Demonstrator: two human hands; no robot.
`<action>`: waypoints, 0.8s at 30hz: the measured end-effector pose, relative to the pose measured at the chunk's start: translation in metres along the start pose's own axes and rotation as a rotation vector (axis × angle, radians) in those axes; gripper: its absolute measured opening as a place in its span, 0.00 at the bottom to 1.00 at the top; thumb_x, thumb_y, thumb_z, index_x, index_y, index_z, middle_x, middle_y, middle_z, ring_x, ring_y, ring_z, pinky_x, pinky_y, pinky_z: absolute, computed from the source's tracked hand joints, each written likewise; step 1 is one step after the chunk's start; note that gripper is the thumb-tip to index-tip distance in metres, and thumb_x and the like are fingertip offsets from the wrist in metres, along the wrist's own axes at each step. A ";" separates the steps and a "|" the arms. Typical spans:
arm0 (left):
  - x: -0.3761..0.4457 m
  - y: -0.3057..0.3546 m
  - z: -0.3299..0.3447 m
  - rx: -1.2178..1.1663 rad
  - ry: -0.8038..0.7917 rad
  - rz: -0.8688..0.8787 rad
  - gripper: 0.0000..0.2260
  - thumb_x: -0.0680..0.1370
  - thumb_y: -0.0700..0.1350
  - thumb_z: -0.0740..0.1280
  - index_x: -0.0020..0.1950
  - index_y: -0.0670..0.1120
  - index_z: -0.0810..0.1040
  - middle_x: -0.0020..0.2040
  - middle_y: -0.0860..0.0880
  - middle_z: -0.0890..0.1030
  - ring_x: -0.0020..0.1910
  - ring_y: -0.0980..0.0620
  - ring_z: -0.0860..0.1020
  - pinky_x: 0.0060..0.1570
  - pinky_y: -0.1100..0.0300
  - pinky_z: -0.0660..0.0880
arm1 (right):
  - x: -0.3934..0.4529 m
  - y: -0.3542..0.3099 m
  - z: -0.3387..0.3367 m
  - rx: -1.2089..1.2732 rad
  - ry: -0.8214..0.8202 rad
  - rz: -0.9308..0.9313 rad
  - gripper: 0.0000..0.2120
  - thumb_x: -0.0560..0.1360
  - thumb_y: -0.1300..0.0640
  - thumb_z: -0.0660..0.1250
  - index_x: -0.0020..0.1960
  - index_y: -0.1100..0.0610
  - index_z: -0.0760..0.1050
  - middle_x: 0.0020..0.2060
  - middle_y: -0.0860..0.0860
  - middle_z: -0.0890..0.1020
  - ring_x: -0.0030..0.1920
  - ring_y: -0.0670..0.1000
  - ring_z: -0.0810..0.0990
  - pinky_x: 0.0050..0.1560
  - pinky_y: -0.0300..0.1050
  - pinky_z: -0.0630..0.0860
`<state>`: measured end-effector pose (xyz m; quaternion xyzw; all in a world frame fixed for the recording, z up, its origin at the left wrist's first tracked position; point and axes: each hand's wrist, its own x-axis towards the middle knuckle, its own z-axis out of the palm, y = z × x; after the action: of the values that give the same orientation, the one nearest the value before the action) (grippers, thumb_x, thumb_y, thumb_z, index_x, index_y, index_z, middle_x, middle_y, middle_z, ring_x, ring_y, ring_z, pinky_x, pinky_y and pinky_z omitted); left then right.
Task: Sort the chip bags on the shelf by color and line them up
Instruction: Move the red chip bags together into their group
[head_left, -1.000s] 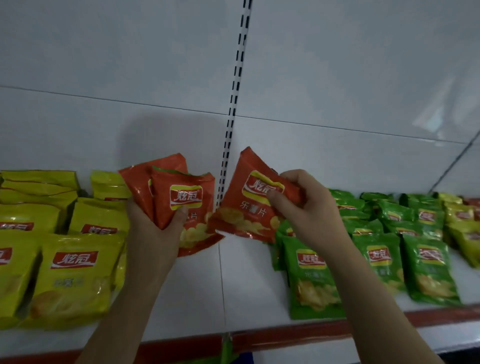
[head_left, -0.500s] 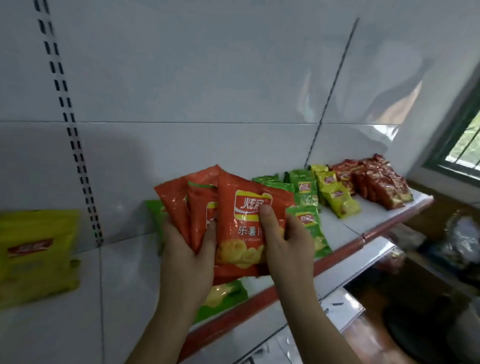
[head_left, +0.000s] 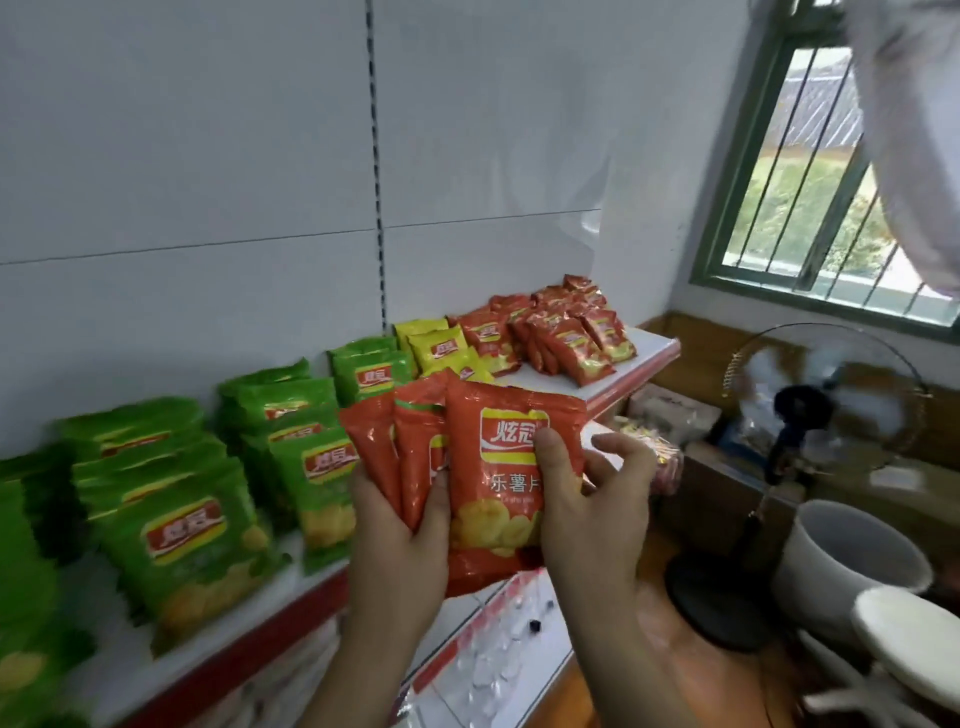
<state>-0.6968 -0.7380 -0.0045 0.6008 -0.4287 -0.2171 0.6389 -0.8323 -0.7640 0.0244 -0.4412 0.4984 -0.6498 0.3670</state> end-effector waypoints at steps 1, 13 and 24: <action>-0.001 0.001 0.021 -0.014 -0.015 -0.005 0.23 0.80 0.52 0.70 0.72 0.54 0.67 0.55 0.68 0.76 0.47 0.76 0.77 0.42 0.77 0.71 | 0.014 0.004 -0.015 -0.026 0.021 -0.024 0.17 0.74 0.37 0.74 0.54 0.38 0.68 0.48 0.38 0.81 0.48 0.44 0.85 0.48 0.51 0.86; 0.044 0.002 0.227 -0.044 -0.165 -0.027 0.25 0.80 0.54 0.70 0.73 0.58 0.64 0.56 0.71 0.72 0.49 0.73 0.72 0.53 0.61 0.71 | 0.163 0.056 -0.126 -0.249 -0.119 -0.324 0.25 0.80 0.41 0.66 0.74 0.30 0.60 0.65 0.25 0.73 0.65 0.38 0.79 0.57 0.42 0.83; 0.129 -0.005 0.425 -0.144 -0.305 -0.049 0.35 0.75 0.61 0.70 0.79 0.55 0.62 0.64 0.57 0.76 0.60 0.53 0.77 0.53 0.61 0.72 | 0.359 0.090 -0.191 -0.542 -0.135 -0.410 0.30 0.81 0.46 0.71 0.79 0.35 0.65 0.78 0.40 0.63 0.78 0.44 0.66 0.71 0.37 0.74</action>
<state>-0.9698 -1.0884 -0.0100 0.5239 -0.4892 -0.3514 0.6023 -1.1314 -1.0526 -0.0101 -0.6554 0.5286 -0.5235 0.1305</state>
